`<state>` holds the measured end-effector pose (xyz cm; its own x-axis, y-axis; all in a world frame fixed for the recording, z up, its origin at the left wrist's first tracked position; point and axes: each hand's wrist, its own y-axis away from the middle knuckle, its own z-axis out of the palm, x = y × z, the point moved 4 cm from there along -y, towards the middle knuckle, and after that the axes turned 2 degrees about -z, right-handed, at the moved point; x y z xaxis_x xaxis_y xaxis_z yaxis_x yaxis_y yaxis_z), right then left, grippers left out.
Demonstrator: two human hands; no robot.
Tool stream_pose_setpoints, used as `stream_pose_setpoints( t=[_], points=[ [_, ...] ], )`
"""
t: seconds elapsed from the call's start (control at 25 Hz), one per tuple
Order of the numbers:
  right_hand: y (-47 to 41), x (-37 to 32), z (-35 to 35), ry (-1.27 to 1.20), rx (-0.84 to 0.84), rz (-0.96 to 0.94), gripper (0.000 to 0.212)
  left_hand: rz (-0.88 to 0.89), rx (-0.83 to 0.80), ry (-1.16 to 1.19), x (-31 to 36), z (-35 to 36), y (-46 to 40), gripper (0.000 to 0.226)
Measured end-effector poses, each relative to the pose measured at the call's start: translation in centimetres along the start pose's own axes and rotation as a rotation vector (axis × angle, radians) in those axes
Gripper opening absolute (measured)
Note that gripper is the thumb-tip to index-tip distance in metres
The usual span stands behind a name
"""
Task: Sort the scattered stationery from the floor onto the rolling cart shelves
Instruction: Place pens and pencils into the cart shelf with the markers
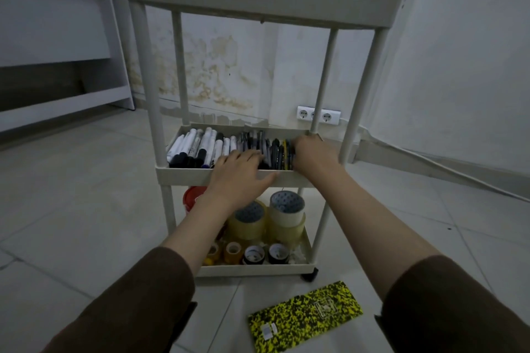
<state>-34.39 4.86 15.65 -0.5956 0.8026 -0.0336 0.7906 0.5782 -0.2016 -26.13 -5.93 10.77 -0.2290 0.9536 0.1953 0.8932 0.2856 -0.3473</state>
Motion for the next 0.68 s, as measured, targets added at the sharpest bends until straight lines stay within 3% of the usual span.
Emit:
stream_pose_setpoints(
  t=[0.2,0.28,0.44,0.6,0.68],
  points=[
    [-2.1,0.2,0.8,-0.134,-0.038,0.075,0.029,-0.015,0.054,0.039,0.1,-0.5,-2.3,0.056],
    [-2.3,1.1,1.6,-0.266,0.020,0.070,0.031,-0.026,-0.006,-0.002,-0.2,0.3,-2.5,0.059],
    [-1.9,2.5,2.2,-0.579,0.173,0.077,0.043,-0.020,-0.134,-0.011,-0.3,0.9,-2.9,0.058],
    [-2.1,2.1,2.5,-0.583,0.147,0.160,0.074,0.010,-0.056,-0.055,0.1,0.4,-2.2,0.055],
    [-2.1,2.2,2.4,-0.617,0.140,0.211,0.074,0.038,-0.042,-0.031,0.2,0.1,-2.1,0.053]
  ],
)
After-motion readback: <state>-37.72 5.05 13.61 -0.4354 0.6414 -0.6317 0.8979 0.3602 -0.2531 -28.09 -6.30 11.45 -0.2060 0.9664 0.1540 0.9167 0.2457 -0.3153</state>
